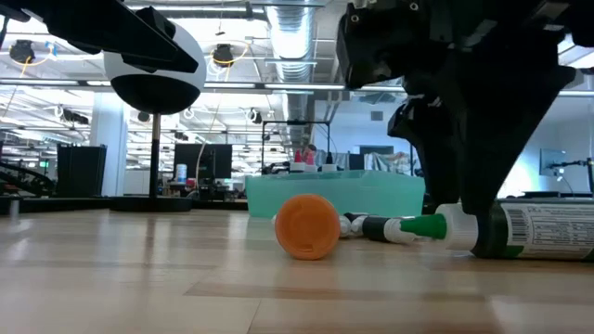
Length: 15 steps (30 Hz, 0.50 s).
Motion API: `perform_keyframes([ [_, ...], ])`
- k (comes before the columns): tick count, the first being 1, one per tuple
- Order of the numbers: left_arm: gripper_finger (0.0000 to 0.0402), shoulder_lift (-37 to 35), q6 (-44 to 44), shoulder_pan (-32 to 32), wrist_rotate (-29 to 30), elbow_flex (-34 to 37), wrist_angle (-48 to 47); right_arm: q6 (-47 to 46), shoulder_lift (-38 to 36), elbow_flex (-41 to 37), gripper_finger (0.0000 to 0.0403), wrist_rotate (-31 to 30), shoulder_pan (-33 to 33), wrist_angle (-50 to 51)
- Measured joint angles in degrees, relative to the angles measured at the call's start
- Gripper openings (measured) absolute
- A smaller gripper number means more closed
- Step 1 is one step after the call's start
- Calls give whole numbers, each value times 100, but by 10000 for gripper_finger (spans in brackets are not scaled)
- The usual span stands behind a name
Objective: Pick & Place food coloring
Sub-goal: Put the large green food coloring bottle into the green bin
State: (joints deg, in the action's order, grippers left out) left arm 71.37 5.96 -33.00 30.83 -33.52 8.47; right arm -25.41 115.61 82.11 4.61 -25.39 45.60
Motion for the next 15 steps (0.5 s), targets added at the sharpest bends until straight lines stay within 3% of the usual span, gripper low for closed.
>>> perform_keyframes([
  [15,194,0,2,0,0,0,0,56,0,2,180,-6,42,-67],
])
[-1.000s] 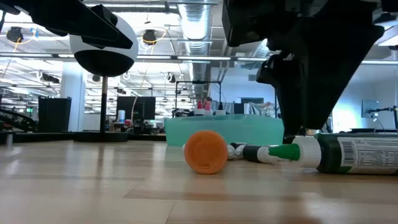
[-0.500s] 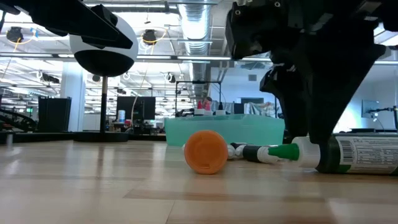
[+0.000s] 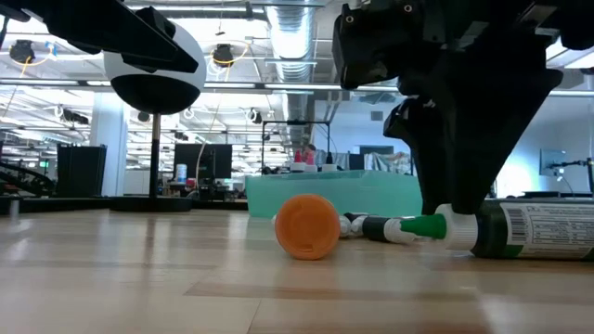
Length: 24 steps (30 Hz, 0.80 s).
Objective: Pick & Place food coloring
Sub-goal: Put the large green food coloring bottle into the green bin
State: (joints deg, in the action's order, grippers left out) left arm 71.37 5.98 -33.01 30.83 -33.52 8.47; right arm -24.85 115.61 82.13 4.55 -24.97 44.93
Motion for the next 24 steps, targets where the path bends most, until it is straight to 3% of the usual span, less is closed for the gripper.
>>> perform_keyframes([
  [9,194,0,0,2,0,0,1,-3,192,9,176,3,0,9],
  [15,194,0,0,1,-2,-2,-8,-6,517,56,177,321,11,204],
  [24,194,0,-1,2,59,-2,-2,323,355,28,176,265,74,272],
])
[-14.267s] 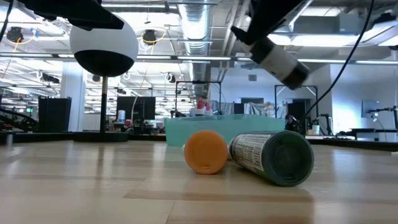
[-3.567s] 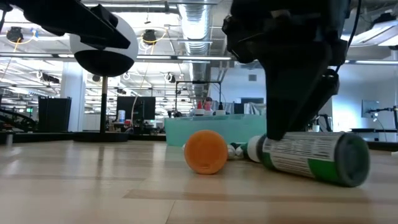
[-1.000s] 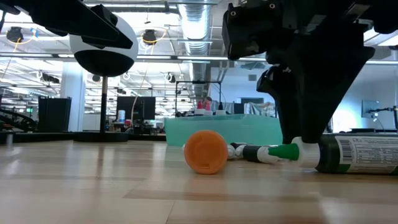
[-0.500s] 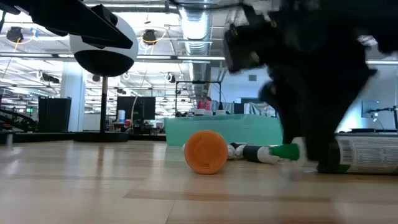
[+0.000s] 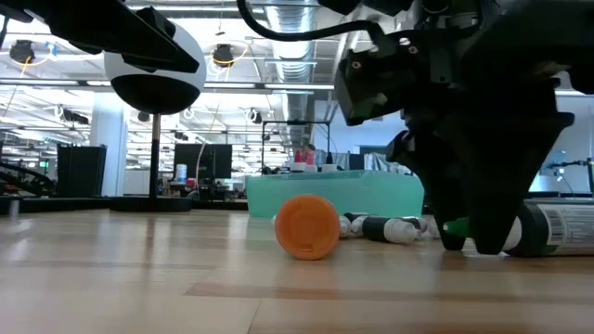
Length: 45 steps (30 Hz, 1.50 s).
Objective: Pick & Place food coloring
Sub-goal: Put the large green food coloring bottle into the green bin
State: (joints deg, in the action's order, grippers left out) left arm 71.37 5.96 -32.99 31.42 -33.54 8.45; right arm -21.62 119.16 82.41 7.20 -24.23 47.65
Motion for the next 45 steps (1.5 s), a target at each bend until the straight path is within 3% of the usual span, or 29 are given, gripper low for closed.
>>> perform_keyframes([
  [9,194,0,-3,0,52,0,-1,541,2,-2,177,17,31,230],
  [22,194,0,-7,57,92,0,0,579,8,0,175,7,33,456],
  [34,194,0,4,96,76,0,0,574,8,-4,116,-26,36,466],
  [41,194,0,46,96,74,0,2,572,8,-4,132,-26,35,460],
  [45,194,0,56,96,74,0,2,568,8,-4,122,-24,35,458],
])
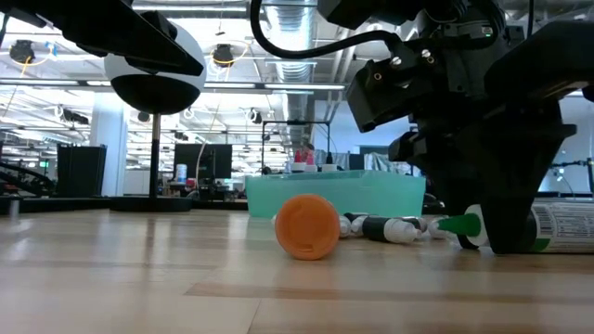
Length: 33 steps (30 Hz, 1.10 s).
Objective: Pick & Place food coloring
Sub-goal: Put the large green food coloring bottle into the green bin
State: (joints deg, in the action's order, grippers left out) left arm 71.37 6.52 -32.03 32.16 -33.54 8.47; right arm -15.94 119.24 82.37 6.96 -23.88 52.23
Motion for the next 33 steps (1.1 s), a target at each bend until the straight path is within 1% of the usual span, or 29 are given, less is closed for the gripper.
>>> perform_keyframes([
  [3,194,0,7,0,-2,0,0,1,0,0,113,0,0,-2],
  [5,194,0,7,0,-4,0,-2,2,0,0,114,2,0,-4],
  [12,194,0,13,0,-13,0,0,-9,0,0,160,20,-2,-23],
  [16,194,0,13,0,-13,0,0,-9,0,0,168,27,-2,-32],
  [20,194,0,14,0,-13,0,0,-9,0,0,160,44,-2,-37],
  [29,194,0,15,0,-9,0,-2,-9,0,0,121,39,0,-28],
  [33,194,0,15,0,-7,0,0,-9,0,0,119,39,0,-28],
])
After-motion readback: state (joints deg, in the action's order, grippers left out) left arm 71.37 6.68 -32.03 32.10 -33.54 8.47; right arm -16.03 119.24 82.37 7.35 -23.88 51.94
